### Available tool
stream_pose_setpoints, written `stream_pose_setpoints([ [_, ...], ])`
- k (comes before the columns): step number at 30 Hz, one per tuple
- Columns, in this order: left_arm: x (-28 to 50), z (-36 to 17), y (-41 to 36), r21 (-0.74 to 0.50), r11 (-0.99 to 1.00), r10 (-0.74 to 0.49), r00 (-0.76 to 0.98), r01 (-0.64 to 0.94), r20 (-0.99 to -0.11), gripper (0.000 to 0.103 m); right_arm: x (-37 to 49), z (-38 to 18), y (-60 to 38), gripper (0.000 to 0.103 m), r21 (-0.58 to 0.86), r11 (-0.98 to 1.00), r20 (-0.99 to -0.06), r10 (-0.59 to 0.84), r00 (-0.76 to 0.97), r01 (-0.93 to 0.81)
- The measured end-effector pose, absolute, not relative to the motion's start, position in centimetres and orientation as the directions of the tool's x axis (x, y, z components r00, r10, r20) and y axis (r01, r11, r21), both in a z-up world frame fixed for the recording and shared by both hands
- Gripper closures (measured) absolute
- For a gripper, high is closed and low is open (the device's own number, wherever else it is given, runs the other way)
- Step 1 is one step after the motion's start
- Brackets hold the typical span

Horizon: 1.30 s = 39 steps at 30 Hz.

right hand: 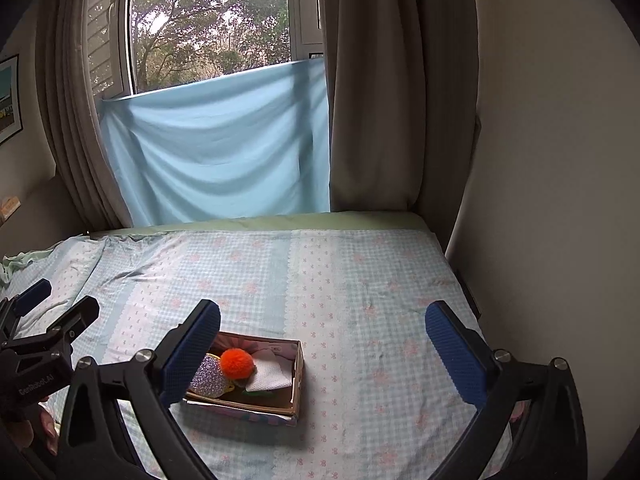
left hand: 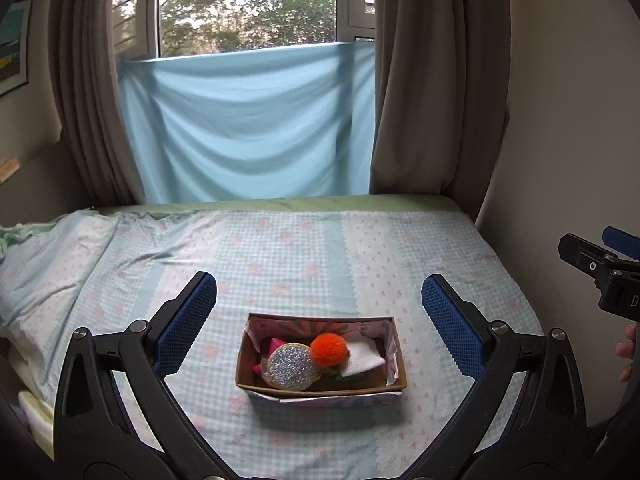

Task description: Organize soft objects

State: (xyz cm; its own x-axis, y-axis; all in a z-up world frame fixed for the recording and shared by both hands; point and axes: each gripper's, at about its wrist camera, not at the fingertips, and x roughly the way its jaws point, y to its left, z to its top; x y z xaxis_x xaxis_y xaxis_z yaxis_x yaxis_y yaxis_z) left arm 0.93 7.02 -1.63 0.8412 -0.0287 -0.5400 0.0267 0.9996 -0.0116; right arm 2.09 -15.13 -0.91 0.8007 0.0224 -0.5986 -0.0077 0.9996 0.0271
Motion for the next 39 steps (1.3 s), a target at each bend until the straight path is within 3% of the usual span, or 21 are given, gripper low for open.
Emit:
stream_pose_setpoints([
  [39,1.31,-1.41,6.59,0.026,1.000,0.006,0.855,0.009,-0.519,0.001,2.66,-0.88,-15.01,0.001,0.021,1.000,-0.601,0.005,0.800,0.009],
])
